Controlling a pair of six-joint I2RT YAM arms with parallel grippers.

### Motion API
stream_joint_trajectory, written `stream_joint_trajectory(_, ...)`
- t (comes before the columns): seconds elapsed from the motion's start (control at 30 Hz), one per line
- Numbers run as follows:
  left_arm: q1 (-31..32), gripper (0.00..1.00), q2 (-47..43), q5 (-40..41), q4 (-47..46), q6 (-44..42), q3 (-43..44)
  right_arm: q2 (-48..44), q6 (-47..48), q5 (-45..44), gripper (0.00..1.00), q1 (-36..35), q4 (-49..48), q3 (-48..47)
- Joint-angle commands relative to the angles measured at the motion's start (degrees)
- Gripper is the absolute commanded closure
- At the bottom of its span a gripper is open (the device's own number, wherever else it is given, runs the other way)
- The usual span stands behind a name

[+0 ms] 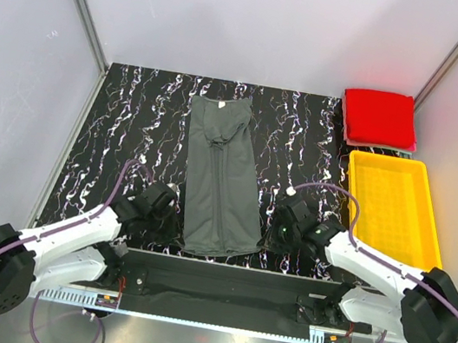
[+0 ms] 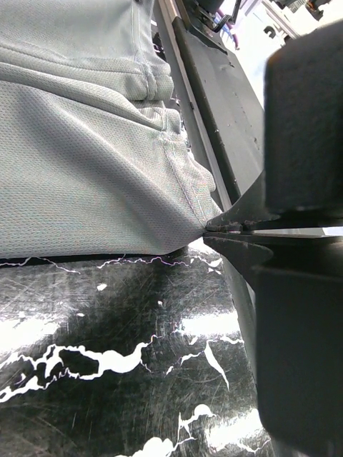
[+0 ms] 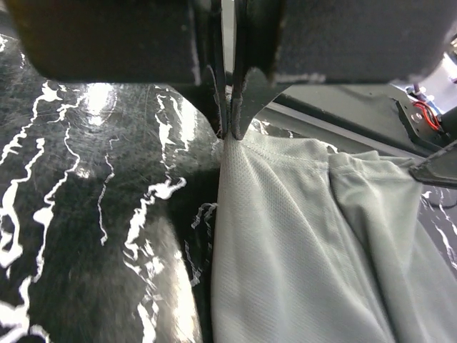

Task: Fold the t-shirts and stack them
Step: Fold the tshirt

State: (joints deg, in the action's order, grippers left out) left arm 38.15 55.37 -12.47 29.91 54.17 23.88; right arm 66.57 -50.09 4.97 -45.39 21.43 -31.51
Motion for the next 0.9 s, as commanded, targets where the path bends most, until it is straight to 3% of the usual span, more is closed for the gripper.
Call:
stream_joint_trajectory(0.0,-1.0,1.0,0.4,-2.1,-1.4,-1.0,1.9,1.6,2.7,-4.2,1.0,-0.6,2.8,-5.1)
stream_joint_trajectory(0.43,-12.7,1.0,10.8,-8.0,-4.4,-8.4,10.0,16.0,16.2,-6.5,1.0,0.3,6.5,-23.8)
stream_joint_trajectory(0.87,-24.8,1.0,30.6,-7.8,1.4,-17.3,35.2,34.5,30.9,-5.2,1.0,10.9,12.5,-48.5)
